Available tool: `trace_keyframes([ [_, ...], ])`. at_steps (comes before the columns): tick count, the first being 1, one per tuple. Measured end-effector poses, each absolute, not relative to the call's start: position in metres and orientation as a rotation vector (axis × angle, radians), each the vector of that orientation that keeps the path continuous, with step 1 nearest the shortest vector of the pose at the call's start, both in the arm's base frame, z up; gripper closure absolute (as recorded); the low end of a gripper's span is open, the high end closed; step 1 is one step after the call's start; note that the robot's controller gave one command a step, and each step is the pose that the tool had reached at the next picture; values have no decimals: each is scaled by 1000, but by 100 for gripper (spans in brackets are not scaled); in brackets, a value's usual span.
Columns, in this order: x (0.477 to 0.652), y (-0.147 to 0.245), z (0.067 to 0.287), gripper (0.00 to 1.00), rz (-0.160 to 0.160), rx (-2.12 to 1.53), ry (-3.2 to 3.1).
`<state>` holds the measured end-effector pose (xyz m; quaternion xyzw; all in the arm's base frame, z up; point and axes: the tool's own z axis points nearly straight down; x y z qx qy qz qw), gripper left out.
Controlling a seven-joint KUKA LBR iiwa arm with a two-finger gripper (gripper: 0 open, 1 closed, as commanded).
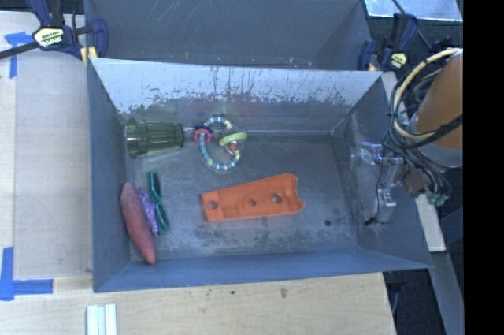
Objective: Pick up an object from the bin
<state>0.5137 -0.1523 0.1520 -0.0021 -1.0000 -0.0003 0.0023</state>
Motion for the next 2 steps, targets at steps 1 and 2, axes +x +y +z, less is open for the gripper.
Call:
trace_keyframes([
  [1,516,-152,157,0,2,0,-3145],
  [2,533,-84,95,0,1,-111,-3143],
])
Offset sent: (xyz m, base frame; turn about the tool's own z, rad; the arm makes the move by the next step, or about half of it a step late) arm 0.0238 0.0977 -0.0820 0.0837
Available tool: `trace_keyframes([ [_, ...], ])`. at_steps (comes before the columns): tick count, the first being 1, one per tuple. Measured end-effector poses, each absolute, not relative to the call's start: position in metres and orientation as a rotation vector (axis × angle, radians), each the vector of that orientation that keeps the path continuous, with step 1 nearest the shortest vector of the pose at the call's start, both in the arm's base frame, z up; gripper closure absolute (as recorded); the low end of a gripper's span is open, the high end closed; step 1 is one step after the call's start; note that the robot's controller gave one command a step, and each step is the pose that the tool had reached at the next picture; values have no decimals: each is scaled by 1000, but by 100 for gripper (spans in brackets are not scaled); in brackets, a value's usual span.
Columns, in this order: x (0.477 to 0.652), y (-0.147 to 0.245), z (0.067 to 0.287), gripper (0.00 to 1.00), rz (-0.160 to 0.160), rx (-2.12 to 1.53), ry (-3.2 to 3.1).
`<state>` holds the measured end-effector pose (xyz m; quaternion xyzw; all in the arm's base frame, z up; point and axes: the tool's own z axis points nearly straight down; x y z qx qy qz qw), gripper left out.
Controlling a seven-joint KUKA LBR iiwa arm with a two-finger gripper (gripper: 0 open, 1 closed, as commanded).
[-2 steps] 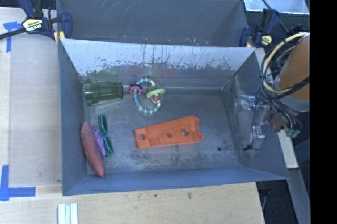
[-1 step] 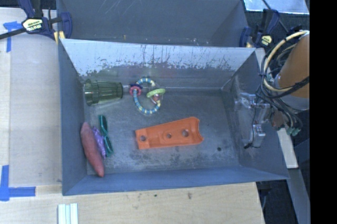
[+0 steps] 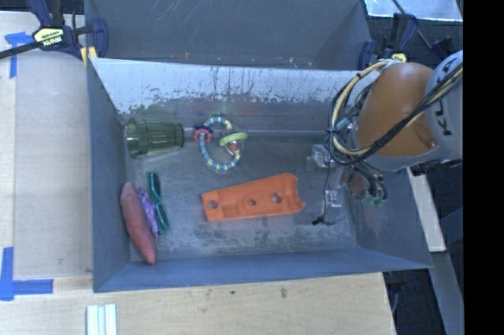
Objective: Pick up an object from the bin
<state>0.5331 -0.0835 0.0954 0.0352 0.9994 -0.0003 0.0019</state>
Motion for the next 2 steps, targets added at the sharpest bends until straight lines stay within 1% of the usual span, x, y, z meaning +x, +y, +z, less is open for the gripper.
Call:
trace_keyframes([
  [1,535,-54,77,0,3,-56,3144],
  [2,553,-25,96,0,-2,-74,3134],
])
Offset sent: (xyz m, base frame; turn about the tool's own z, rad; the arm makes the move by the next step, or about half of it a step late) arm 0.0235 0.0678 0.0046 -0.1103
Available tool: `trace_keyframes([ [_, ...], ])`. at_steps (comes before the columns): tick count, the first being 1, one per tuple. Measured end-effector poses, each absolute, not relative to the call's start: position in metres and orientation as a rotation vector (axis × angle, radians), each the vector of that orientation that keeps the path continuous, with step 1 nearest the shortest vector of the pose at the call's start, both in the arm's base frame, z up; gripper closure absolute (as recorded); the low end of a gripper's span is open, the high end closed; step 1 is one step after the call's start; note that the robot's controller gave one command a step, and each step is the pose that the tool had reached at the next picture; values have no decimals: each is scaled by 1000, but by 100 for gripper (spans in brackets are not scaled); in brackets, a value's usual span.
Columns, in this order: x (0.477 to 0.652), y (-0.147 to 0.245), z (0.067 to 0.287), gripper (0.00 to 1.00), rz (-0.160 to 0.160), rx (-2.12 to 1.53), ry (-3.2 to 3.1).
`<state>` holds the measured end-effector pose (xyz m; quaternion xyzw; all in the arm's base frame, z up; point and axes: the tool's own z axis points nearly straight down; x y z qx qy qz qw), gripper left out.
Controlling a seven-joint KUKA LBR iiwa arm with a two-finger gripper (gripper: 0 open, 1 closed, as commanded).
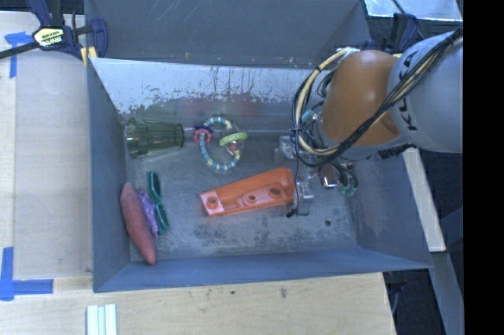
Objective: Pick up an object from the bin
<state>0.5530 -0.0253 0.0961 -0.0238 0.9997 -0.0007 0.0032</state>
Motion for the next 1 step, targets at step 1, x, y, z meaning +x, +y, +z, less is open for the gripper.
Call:
trace_keyframes([
  [1,533,23,69,0,4,-93,3142],
])
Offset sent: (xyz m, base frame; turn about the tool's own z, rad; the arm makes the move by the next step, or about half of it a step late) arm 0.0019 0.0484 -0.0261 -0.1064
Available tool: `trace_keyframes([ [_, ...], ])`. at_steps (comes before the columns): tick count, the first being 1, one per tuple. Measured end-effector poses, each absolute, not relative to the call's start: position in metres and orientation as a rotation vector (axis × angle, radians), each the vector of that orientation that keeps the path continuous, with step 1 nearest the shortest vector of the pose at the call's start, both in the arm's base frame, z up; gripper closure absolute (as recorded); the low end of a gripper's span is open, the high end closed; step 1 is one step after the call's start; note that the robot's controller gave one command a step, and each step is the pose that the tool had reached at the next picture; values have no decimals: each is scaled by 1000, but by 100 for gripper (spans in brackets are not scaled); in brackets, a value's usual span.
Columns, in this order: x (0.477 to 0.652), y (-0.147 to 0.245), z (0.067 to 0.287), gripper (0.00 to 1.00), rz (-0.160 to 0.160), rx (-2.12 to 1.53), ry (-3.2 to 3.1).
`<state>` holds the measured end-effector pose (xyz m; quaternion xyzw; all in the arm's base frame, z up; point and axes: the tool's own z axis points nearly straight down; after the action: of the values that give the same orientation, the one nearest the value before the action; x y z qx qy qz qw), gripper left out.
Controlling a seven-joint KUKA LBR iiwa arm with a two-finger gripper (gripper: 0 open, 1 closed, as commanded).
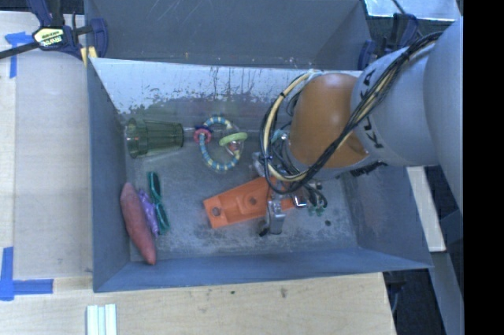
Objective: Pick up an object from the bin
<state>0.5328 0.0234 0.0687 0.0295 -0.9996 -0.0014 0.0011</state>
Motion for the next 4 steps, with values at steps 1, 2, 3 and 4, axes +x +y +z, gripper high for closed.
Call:
trace_keyframes([
  [1,557,23,71,100,3,243,-3145],
  [2,557,23,71,100,3,243,-3145],
  [3,557,23,72,100,3,244,-3145],
  [4,556,23,76,100,3,244,-3145],
])
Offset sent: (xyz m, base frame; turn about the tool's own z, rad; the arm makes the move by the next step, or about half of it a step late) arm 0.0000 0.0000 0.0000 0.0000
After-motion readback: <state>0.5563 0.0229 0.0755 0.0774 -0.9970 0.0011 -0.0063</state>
